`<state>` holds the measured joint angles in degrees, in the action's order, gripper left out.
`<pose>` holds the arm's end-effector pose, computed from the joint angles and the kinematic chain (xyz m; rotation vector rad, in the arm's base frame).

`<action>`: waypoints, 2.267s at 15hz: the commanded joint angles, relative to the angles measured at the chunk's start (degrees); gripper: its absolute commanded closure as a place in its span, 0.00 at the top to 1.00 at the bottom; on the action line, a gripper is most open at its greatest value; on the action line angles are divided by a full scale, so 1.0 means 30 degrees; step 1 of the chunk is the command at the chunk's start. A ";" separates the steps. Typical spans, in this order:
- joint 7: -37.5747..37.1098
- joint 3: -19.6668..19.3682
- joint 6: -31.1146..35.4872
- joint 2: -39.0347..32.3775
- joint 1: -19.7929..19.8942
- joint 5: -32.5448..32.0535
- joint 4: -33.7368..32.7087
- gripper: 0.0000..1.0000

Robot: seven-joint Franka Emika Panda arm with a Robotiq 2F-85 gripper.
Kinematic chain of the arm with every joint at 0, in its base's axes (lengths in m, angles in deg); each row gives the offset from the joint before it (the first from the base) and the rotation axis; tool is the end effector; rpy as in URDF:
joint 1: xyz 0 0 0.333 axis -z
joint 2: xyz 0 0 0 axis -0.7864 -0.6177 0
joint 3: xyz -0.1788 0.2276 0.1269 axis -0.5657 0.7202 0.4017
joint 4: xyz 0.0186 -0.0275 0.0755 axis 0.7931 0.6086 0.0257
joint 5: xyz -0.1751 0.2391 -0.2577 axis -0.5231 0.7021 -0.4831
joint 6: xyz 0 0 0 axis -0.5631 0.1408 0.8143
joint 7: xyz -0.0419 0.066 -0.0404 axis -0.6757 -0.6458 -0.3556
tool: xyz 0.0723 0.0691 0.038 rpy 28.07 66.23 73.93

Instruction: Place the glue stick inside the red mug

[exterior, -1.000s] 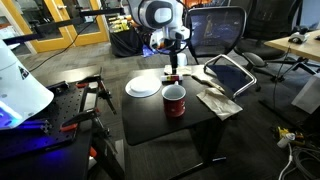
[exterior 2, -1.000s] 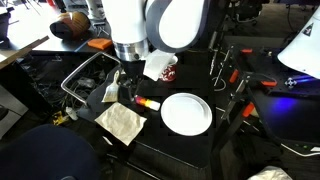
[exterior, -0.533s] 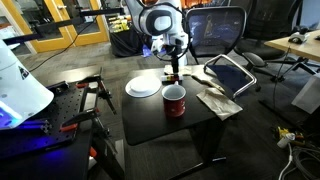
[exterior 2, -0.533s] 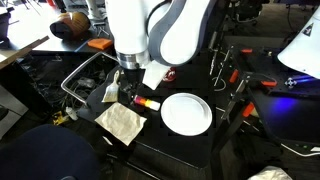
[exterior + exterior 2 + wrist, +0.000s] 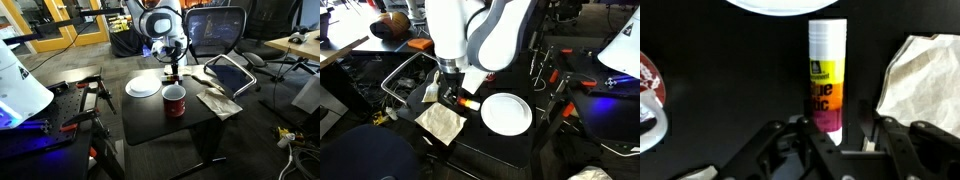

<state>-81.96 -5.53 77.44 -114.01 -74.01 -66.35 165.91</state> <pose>0.5677 0.1460 0.0490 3.0514 -0.5160 0.1130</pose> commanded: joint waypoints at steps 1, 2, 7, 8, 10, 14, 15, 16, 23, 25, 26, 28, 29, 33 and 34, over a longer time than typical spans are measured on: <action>-0.0398 -0.0324 0.0451 -0.0263 -0.0396 0.0397 -0.0260 0.21; -0.0386 -0.0306 0.0469 -0.0284 -0.0383 0.0428 -0.0277 0.12; -0.0235 -0.0012 0.0150 -0.0147 -0.0053 0.0758 -0.0326 0.08; -0.0303 -0.0106 0.0141 0.0060 -0.0118 0.0837 -0.0144 0.08; -0.0475 -0.0382 0.0092 0.0673 -0.0296 0.0988 0.0396 0.08; -0.1257 -0.1377 -0.0024 0.1765 -0.0749 0.0849 0.1254 0.08; -0.1498 -0.1699 -0.0049 0.2064 -0.0891 0.0768 0.1479 0.08; -0.1850 -0.2040 -0.0083 0.2373 -0.1080 0.0691 0.1711 0.08; -0.5824 -0.5066 -0.1435 0.4488 -0.3414 -0.0781 0.3080 0.08; -0.7656 -0.5993 -0.2427 0.4971 -0.4229 -0.1938 0.3210 0.08; -0.8692 -0.6401 -0.3090 0.5154 -0.4601 -0.2645 0.3156 0.08; -1.0732 -0.6939 -0.4513 0.5636 -0.5106 -0.4250 0.3097 0.08; -1.1684 -0.6968 -0.5237 0.5859 -0.5141 -0.5054 0.2978 0.08; -1.5408 -0.6375 -0.7956 0.6661 -0.4737 -0.8474 0.2540 0.08; -1.6228 -0.6126 -0.8665 0.6825 -0.4562 -0.9255 0.2429 0.08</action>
<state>-124.00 -25.37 57.46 -96.58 -88.54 -88.30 173.24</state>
